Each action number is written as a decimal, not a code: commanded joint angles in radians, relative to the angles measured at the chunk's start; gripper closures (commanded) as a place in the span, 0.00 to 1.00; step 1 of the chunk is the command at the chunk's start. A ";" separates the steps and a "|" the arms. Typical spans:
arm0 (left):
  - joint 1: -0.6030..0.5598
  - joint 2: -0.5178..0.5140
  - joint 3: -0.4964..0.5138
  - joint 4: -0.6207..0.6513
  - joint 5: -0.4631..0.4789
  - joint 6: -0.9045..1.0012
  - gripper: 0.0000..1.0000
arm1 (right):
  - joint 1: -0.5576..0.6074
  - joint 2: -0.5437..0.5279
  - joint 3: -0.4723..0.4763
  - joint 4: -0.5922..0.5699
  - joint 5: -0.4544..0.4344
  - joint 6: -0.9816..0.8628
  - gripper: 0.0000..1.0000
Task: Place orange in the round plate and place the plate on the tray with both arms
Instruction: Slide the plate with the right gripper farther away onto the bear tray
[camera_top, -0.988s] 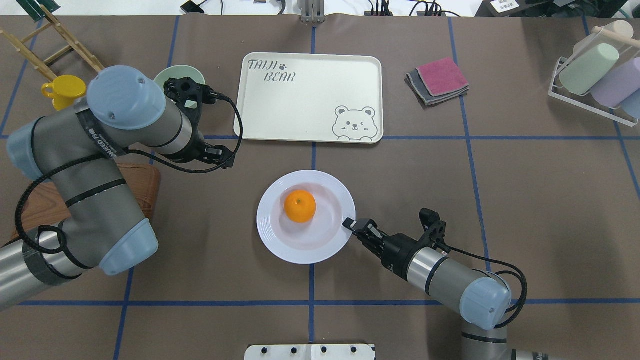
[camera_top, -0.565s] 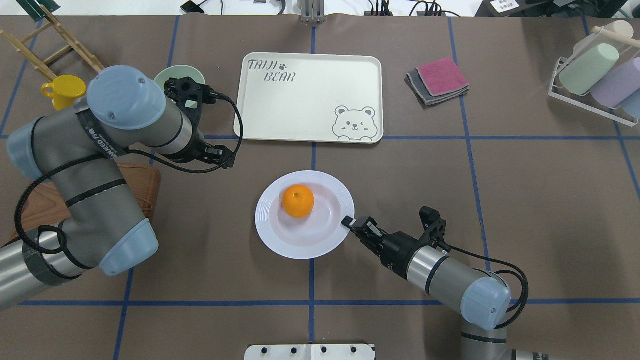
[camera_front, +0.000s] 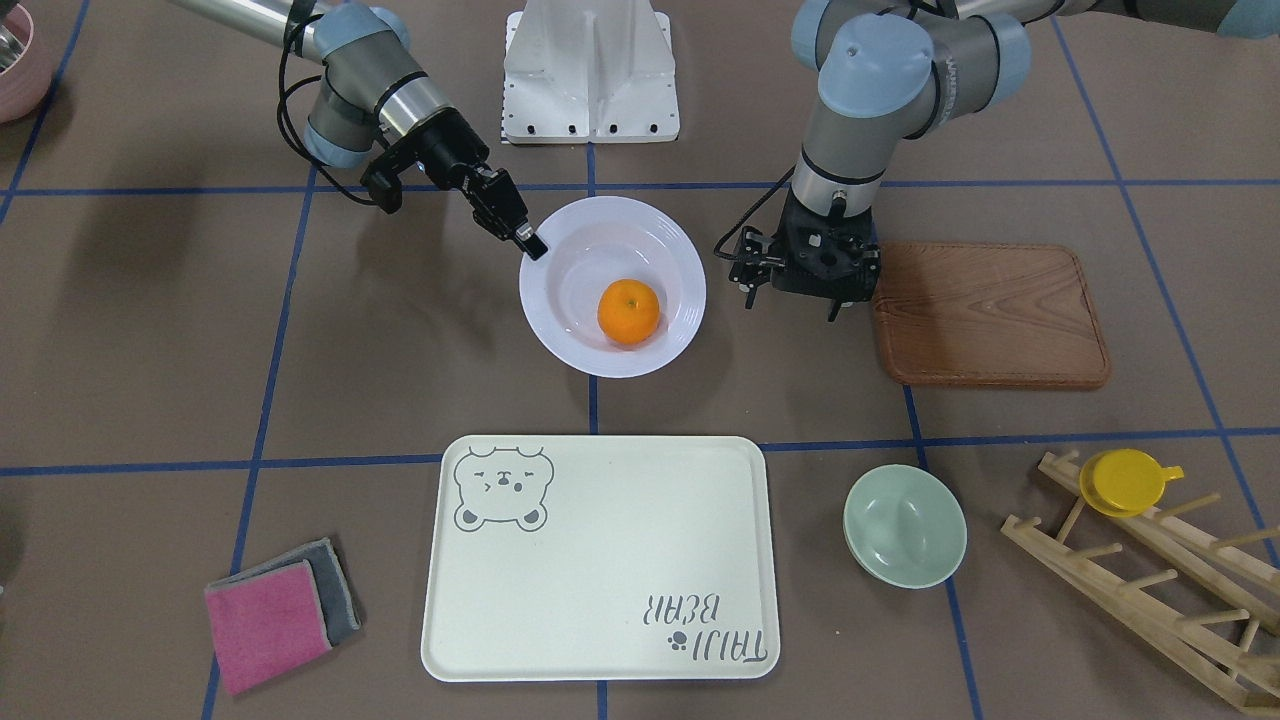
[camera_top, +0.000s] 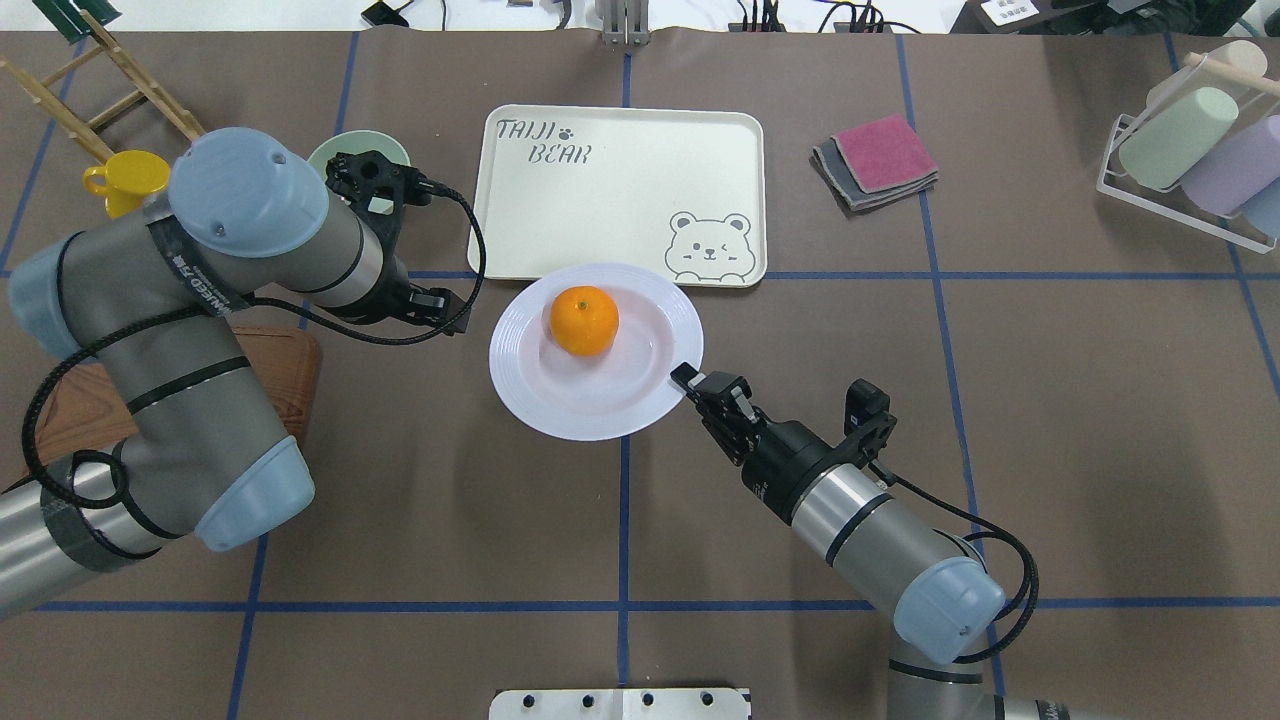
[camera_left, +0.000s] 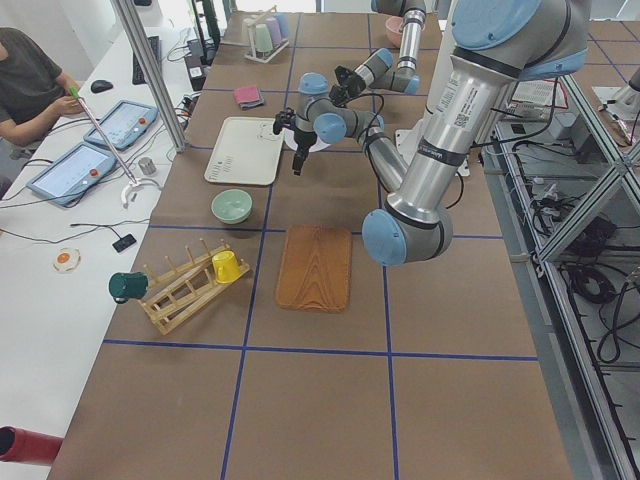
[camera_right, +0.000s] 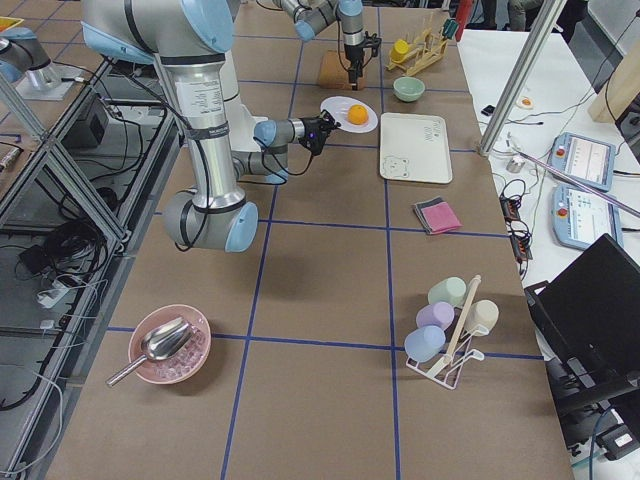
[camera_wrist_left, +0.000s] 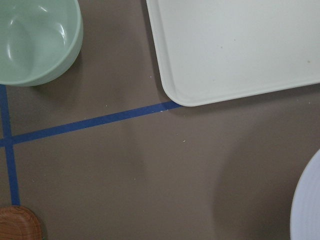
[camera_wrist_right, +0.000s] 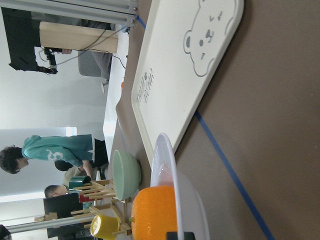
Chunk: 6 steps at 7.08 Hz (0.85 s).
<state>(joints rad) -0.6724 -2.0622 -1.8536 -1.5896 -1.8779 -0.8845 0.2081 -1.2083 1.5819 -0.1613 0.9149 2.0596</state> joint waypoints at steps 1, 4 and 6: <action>-0.025 0.042 -0.057 0.005 -0.007 0.015 0.00 | 0.109 0.096 -0.159 -0.006 -0.028 0.092 1.00; -0.180 0.138 -0.116 0.010 -0.184 0.195 0.00 | 0.206 0.270 -0.376 -0.073 -0.022 0.195 1.00; -0.318 0.218 -0.104 0.011 -0.256 0.440 0.00 | 0.223 0.326 -0.452 -0.130 -0.018 0.226 1.00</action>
<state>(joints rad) -0.9083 -1.8910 -1.9641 -1.5792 -2.0869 -0.5923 0.4180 -0.9159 1.1822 -0.2644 0.8949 2.2613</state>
